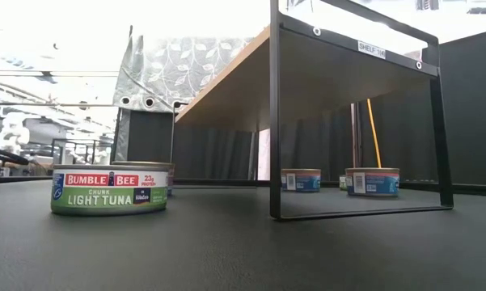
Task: Stack canned seafood by type on shelf
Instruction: Put the green tuna can on the shelf
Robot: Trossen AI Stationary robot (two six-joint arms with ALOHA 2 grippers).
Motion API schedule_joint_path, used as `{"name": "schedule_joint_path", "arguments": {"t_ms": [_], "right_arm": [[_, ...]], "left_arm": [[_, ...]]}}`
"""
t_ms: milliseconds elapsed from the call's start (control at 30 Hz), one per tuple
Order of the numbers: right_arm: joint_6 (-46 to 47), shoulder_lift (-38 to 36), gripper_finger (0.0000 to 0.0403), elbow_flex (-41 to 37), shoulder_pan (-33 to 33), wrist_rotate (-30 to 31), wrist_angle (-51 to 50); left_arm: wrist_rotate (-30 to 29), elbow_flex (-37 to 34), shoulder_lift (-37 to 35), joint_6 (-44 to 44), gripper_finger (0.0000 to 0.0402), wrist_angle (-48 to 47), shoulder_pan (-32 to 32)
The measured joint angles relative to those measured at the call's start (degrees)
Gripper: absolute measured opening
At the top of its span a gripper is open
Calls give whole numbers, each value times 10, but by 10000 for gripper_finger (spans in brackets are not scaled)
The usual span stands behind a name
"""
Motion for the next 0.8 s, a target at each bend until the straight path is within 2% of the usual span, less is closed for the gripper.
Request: {"name": "schedule_joint_path", "arguments": {"t_ms": [100, 233, 333, 433, 500, 633, 800], "right_arm": [[1, 0, 338, 0, 0, 0, 0], [-5, 0, 338, 0, 0, 0, 0], [-7, 0, 338, 0, 0, 0, 0], [-6, 0, 338, 0, 0, 0, 0], [-6, 0, 338, 0, 0, 0, 0], [-3, 0, 338, 0, 0, -1, 0], [-5, 0, 338, 0, 0, -6, 0]], "left_arm": [[-9, 29, -16, -2, 3, -53, 0], [-41, 64, -47, 3, 3, -173, 7], [-32, 62, -85, 22, 3, -229, 29], [-15, 42, -134, 29, 3, -238, 66], [18, 28, -164, 25, 3, -239, 96], [53, -13, -224, -23, 3, -276, 134], [83, -72, -287, 32, 3, -221, 168]]}}
